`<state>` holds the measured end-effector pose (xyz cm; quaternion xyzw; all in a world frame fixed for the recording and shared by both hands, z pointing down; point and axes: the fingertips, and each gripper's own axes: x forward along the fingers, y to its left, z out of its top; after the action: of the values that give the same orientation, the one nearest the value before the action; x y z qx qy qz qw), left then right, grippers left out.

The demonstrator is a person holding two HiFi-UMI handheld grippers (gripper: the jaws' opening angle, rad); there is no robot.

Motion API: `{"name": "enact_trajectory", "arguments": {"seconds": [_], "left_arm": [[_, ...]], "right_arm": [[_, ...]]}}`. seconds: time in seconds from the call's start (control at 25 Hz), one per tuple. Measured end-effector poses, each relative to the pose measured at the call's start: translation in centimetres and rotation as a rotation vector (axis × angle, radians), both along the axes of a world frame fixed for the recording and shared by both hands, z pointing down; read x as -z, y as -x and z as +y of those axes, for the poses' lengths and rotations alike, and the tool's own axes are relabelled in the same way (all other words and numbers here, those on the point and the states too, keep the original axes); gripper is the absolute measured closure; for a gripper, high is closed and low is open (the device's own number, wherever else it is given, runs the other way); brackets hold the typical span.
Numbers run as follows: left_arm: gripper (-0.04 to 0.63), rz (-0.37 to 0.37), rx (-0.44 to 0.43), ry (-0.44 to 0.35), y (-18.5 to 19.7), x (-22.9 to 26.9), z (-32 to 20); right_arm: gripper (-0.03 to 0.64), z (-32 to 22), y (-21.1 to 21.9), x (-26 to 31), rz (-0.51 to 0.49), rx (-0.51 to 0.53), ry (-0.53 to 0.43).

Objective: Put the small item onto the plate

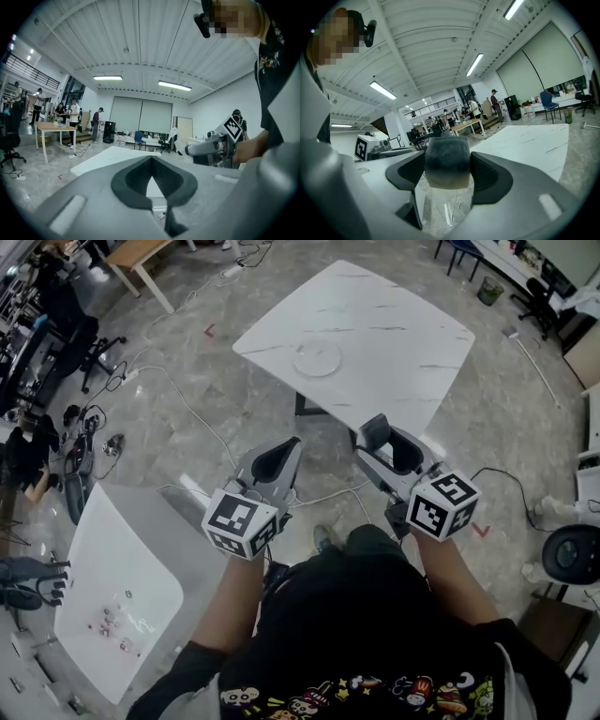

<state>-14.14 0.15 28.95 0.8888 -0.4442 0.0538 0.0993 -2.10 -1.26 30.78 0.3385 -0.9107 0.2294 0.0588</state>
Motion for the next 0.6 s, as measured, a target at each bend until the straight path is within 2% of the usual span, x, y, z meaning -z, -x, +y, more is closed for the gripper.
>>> {"name": "enact_trajectory", "arguments": {"seconds": [0.6], "left_arm": [[0.594, 0.001, 0.053, 0.019, 3.1, -1.0, -6.3]], "right_arm": [[0.285, -7.2, 3.6, -1.4, 0.001, 0.059, 0.019]]}}
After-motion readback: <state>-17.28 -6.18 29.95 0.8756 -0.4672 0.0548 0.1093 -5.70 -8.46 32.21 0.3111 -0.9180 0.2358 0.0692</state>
